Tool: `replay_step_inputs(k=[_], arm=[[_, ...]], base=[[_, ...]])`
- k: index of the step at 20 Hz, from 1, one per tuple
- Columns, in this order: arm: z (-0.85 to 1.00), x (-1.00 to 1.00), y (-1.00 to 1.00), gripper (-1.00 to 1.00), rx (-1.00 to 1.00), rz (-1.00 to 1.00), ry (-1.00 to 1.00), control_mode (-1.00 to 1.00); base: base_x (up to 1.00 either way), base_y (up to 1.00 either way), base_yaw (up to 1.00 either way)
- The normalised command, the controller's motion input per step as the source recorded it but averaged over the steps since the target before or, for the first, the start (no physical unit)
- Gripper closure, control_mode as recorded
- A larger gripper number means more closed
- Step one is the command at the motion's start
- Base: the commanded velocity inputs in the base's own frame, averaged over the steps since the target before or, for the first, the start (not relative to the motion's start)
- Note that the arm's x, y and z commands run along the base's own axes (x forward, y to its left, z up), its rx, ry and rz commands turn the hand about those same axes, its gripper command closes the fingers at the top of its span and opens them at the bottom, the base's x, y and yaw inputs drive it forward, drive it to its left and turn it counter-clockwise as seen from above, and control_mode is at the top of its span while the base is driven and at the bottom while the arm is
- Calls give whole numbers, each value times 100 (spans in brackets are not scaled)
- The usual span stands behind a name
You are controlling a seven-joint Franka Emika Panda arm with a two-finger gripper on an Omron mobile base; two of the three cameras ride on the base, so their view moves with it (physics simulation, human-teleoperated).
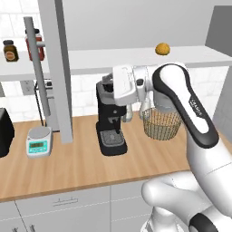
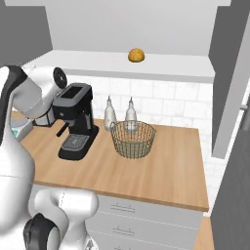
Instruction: Open the cabinet, pick up the bread from the cabinet and place it in the basket. Then move the basket to the dining counter.
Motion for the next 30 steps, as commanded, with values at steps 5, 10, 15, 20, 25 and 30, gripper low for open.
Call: replay_step_inputs(k=[5, 10, 15, 20, 25, 30], arm=[[-48, 65, -99, -100, -13, -12, -20, -100], [-45, 4, -69, -100, -66, -3, -12, -100], [-54, 3, -43, -100, -60, 27, -53, -100], [-67, 12, -59, -100, -53, 40, -67, -100], [-49, 7, -76, -100, -41, 57, -53, -100], [-4, 0, -58, -100, -86, 44, -10, -100]], base=[[0, 0, 0], [0, 0, 0], [0, 0, 0], [0, 0, 0], [0, 0, 0], [0, 0, 0]])
